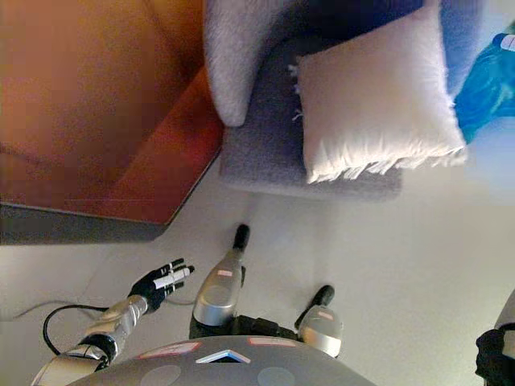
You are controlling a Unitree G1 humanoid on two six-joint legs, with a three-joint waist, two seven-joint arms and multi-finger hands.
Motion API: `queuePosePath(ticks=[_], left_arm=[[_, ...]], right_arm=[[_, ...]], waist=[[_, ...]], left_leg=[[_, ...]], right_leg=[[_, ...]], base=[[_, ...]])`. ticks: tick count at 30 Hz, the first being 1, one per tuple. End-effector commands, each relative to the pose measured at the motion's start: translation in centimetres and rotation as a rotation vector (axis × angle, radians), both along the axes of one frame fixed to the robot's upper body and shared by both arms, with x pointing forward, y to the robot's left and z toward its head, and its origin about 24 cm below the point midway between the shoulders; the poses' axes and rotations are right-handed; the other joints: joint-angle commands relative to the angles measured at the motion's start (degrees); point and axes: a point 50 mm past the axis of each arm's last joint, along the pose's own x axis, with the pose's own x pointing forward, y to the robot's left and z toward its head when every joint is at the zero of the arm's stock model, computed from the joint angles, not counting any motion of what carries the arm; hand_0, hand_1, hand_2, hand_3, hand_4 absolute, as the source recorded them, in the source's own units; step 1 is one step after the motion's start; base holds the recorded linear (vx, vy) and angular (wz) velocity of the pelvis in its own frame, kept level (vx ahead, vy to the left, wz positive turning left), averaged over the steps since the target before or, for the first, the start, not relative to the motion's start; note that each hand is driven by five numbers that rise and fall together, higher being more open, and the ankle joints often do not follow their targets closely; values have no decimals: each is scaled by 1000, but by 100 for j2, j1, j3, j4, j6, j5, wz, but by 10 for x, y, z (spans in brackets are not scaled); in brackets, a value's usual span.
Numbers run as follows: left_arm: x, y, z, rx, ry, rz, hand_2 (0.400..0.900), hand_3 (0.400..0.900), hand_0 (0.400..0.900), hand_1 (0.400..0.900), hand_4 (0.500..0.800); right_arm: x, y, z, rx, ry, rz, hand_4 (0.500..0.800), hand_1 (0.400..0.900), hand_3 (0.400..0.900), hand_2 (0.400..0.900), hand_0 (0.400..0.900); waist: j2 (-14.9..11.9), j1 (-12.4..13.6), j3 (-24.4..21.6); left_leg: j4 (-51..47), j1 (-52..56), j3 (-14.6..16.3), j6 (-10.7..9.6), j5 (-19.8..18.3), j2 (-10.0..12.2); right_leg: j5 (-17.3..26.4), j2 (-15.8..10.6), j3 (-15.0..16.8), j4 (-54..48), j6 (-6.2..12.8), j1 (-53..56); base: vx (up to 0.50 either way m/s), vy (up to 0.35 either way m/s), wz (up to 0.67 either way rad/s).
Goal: Pick up the pillow and put it on the sofa.
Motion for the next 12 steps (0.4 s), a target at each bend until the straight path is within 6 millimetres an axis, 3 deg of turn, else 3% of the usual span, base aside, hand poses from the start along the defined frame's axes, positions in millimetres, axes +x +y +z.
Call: queuePosePath(ticks=[1, 7, 10, 12], left_arm=[[-47, 21, -4, 83, 175, -23, 900, 900, 900, 900, 800], [-56, 25, -5, 82, 219, -6, 900, 900, 900, 900, 800], [-55, 24, -6, 84, 235, 7, 900, 900, 900, 900, 800], [-54, 22, -7, 80, 238, 14, 900, 900, 900, 900, 800]], right_arm=[[-26, -24, 26, -203, 51, -30, 800, 900, 900, 900, 900], [-39, -36, -10, -161, 162, -18, 800, 900, 900, 900, 900], [-48, -40, -55, -120, 249, 15, 800, 900, 900, 900, 900], [-55, -35, -100, -39, 299, 64, 800, 900, 900, 900, 900]], waist=[[-3, 34, -1027], [-138, -168, -1264], [-187, -323, -1339], [-202, -447, -1367]], left_leg=[[-214, 364, 43, -207, -93, 481], [-297, 639, 245, -212, -202, 544], [-334, 756, 356, -195, -258, 568], [-362, 862, 441, -181, -302, 593]], right_leg=[[-99, -9, 69, 437, -232, -50], [11, 12, 157, 196, -182, 87], [115, -5, 252, 98, -139, 53], [173, -11, 315, 57, -135, 14]], base=[[87, -29, -11], [22, -8, -10], [-46, 5, -13], [-46, 16, -11]])
